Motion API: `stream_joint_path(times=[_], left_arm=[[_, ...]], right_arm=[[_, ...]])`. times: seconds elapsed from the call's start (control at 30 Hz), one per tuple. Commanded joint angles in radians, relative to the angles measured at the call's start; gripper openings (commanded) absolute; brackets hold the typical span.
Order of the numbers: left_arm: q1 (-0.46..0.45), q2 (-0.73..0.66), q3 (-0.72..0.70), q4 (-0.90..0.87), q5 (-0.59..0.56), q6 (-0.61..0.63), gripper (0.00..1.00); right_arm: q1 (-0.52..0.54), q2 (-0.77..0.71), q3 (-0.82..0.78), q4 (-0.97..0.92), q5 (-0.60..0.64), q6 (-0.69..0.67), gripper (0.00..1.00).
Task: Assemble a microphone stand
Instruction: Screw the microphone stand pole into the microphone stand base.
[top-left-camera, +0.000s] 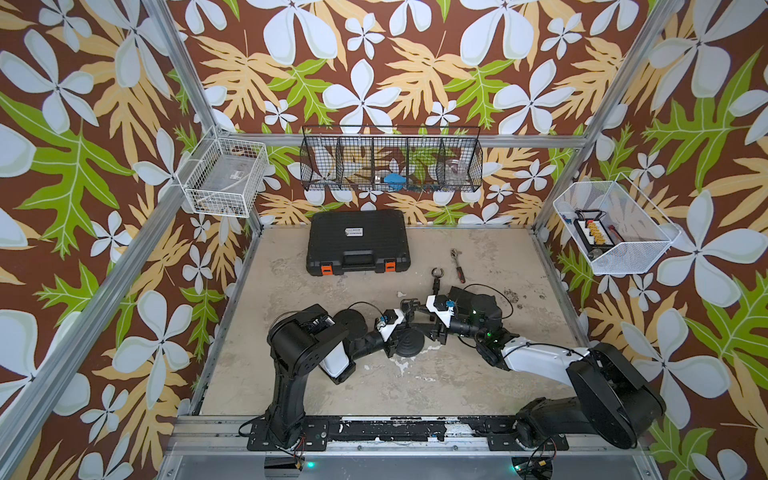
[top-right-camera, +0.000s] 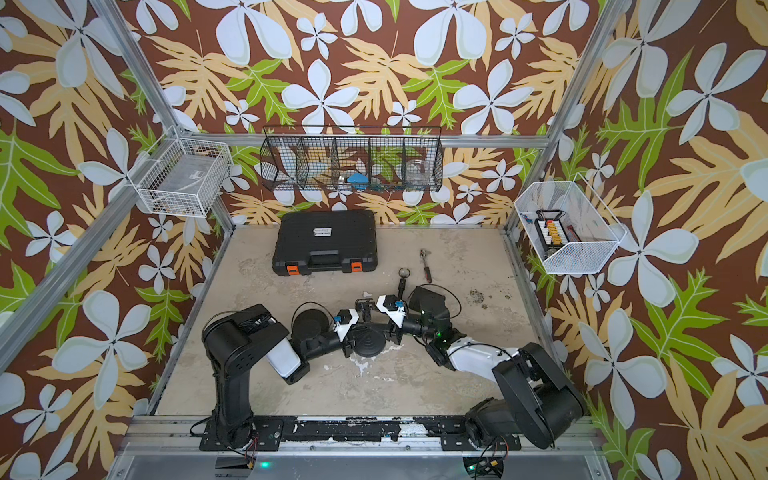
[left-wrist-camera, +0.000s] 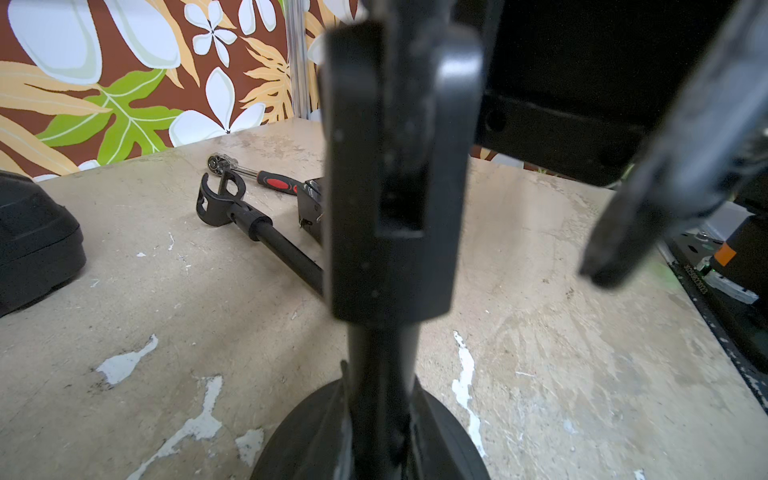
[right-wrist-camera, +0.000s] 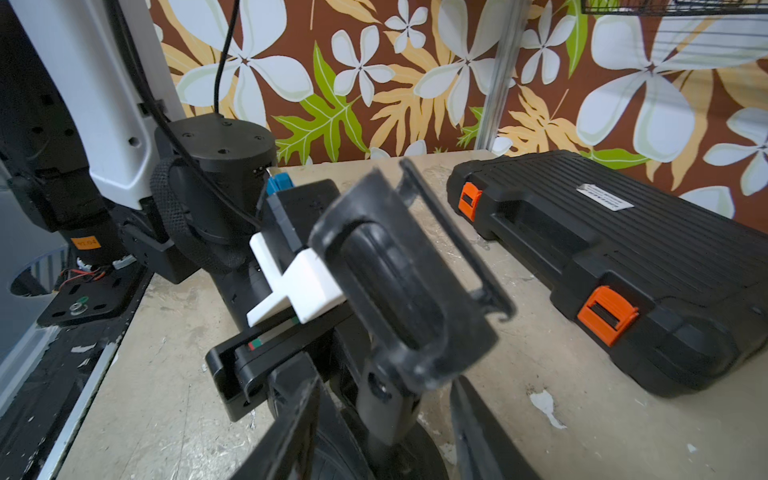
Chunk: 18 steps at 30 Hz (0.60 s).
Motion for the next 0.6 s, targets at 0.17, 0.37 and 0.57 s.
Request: stream_joint_path(times=[0.17, 0.37, 0.57], left_arm=[[0.001, 0.002, 0.002, -0.025, 0.001, 0.006, 0.05], [0.001, -0.001, 0.005, -0.034, -0.001, 0.012, 0.05], [0.002, 0.003, 0.008, -0.041, 0.002, 0.012, 0.05]], right_arm=[[-0.041, 0.090, 0.073, -0.036, -0.223, -0.110, 0.51], [-0.041, 0.135, 0.095, 0.004, -0.289, -0.131, 0.48], [-0.041, 0.169, 0.114, 0.038, -0.330, -0.128, 0.41]])
